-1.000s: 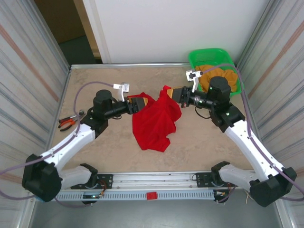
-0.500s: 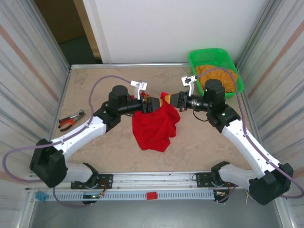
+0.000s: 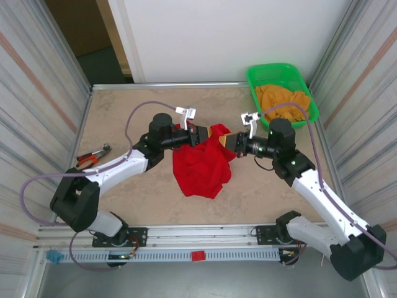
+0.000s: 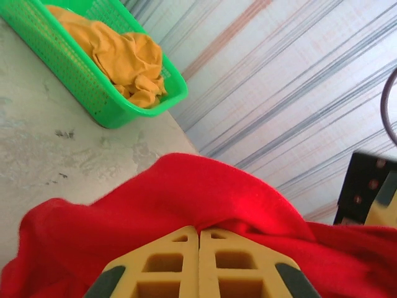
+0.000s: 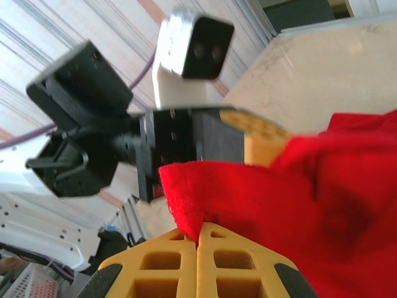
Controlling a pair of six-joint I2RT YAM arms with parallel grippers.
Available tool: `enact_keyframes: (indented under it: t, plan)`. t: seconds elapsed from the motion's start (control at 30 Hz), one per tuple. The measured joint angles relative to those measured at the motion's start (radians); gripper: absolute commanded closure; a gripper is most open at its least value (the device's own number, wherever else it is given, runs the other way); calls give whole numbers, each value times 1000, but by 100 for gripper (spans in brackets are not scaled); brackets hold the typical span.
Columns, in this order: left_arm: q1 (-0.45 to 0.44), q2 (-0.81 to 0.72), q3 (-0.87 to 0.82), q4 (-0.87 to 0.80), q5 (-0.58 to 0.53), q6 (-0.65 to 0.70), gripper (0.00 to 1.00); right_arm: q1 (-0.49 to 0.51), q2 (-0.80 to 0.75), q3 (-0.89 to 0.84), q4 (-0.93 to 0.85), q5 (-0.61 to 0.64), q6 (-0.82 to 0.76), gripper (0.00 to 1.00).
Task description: Fold the inside-out t-shirt
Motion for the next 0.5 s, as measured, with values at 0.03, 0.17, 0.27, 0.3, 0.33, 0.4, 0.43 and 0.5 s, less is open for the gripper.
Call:
enact_keyframes:
  t: [0.03,0.17,0.27,0.3,0.33,0.4,0.43,0.5]
  plan:
    - [8,-8,-9,6,-3,-1,100,8,-18,-26,-1,11,0,100]
    - [42,-43,-60,51,-16,-19,100,37,-39,-132,-6,63,-1,46]
    - [55,-53,-83,60,-21,-20,100,44,-20,-178,-34,78,-10,37]
    - [58,-56,-88,58,-21,-11,100,43,-16,-184,-42,85,-11,36]
    - [62,-63,-91,53,-20,3,100,35,-15,-185,-54,91,-12,35]
    - [70,-81,-92,43,-12,37,100,-9,-19,-184,-59,88,-12,35]
    - [71,-94,-92,42,-5,56,100,-45,-22,-180,-62,87,-11,33]
    - [74,-121,-92,41,8,93,100,-114,-15,-151,-72,85,-7,33]
